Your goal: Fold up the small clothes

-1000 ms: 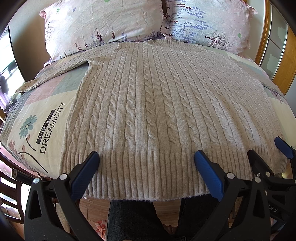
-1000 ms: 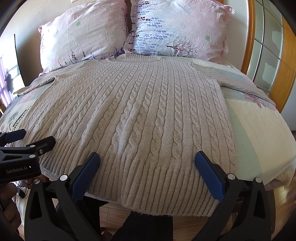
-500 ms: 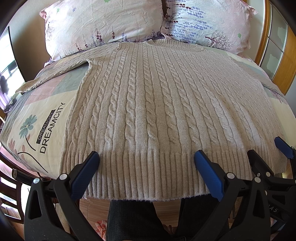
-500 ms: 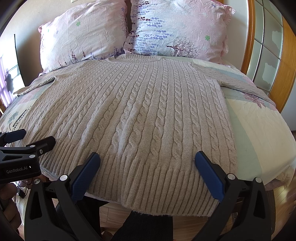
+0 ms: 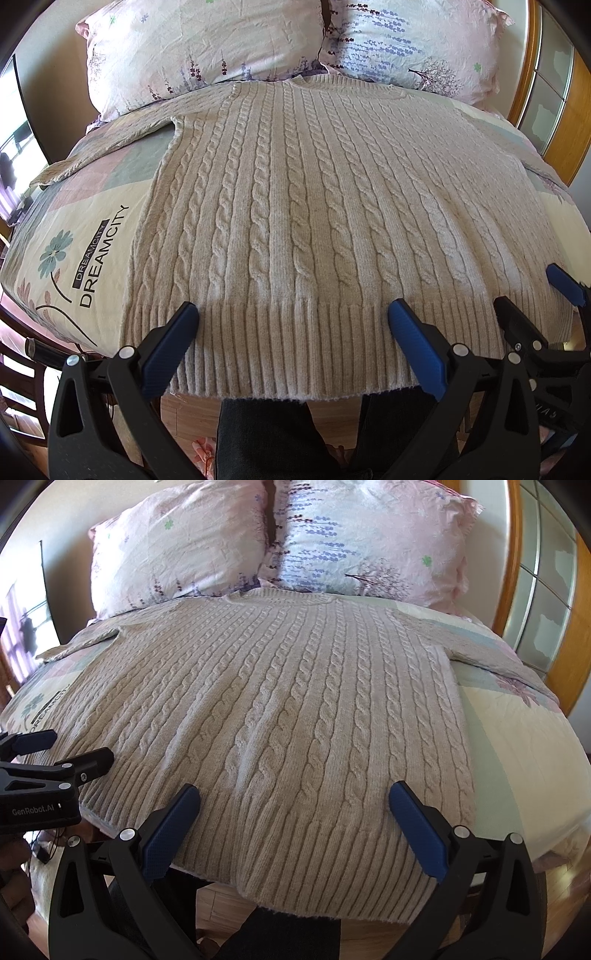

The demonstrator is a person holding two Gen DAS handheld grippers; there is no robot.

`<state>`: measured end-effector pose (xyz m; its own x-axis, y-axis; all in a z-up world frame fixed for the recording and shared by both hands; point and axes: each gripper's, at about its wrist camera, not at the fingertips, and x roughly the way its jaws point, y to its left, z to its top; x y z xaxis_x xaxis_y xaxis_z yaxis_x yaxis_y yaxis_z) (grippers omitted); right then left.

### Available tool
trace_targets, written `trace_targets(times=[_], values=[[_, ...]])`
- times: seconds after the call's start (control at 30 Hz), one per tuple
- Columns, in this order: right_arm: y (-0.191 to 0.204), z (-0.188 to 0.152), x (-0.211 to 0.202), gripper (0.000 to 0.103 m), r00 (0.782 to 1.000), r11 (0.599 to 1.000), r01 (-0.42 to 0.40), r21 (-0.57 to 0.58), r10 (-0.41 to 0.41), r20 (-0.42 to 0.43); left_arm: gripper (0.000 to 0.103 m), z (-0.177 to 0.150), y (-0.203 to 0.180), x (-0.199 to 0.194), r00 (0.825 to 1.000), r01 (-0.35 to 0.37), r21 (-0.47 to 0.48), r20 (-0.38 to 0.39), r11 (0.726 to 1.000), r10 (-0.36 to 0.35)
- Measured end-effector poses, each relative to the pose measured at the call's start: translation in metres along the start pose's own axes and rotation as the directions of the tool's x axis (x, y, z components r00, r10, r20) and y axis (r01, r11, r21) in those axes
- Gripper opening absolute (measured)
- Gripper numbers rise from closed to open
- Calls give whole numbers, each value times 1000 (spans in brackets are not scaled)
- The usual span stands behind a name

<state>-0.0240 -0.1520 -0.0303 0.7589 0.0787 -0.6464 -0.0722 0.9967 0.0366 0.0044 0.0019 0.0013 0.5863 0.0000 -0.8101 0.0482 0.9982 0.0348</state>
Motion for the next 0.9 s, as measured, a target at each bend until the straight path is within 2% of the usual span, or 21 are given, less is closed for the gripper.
trace_targets(times=[0.07,0.13,0.17,0.23,0.3,0.37,0.43,0.47,0.5,0.53,0.57,0.6,0.63,0.7,0.77,0.8,0.83,0.87,0.9], values=[[-17,12,2,102,998,997,-65,31,66,-17,101,3,0,1,1000,10,29,1,1000,-10],[-61,34,-6,102,996,981,-86,176,79,46,101,9,3,1,999,40,58,-22,997,-39],[-87,44,-10,102,995,965,-88,245,72,71,101,16,10,0,998,60,47,-16,997,-59],[-146,63,-13,102,993,907,-83,413,38,114,101,34,37,-7,996,74,-24,57,997,-73],[-221,74,-4,102,993,789,-71,610,-1,116,101,55,65,-8,990,90,-87,113,992,-80],[-288,78,12,101,995,658,-59,751,-19,95,101,74,96,-3,976,178,-140,153,974,-156],[-339,77,27,76,996,554,-42,832,-39,77,101,89,125,8,960,252,-203,176,946,-218],[-363,75,35,71,997,496,-26,868,-53,60,101,96,133,13,961,249,-225,178,942,-211],[-385,70,43,60,997,432,-20,902,-64,53,101,104,146,21,969,217,-248,176,944,-176],[-402,66,50,57,996,378,-13,926,-74,45,101,109,152,25,973,191,-256,180,948,-147],[-412,63,55,57,996,347,-7,938,-80,37,101,114,161,30,975,161,-256,193,953,-113],[-418,61,62,50,996,327,-3,945,-82,32,101,117,167,33,976,140,-257,200,956,-89],[-426,61,67,49,995,316,-17,949,-88,47,101,120,175,37,978,121,-263,198,957,-69],[-431,65,73,43,994,317,-11,948,-99,45,101,128,192,47,984,98,-297,174,950,-47],[-437,67,79,31,994,301,-8,954,-104,41,101,132,213,55,986,93,-358,160,929,-37],[-441,67,83,19,993,285,-4,959,-116,38,101,132,222,56,987,92,-381,156,920,-34],[-446,65,83,12,992,272,0,962,-124,35,101,132,232,58,986,103,-402,161,910,-41],[-453,65,81,9,991,255,6,967,-130,28,101,131,241,59,984,111,-415,171,903,-43],[-455,67,83,8,990,258,10,966,-135,26,101,131,251,59,983,106,-434,183,894,-28]])
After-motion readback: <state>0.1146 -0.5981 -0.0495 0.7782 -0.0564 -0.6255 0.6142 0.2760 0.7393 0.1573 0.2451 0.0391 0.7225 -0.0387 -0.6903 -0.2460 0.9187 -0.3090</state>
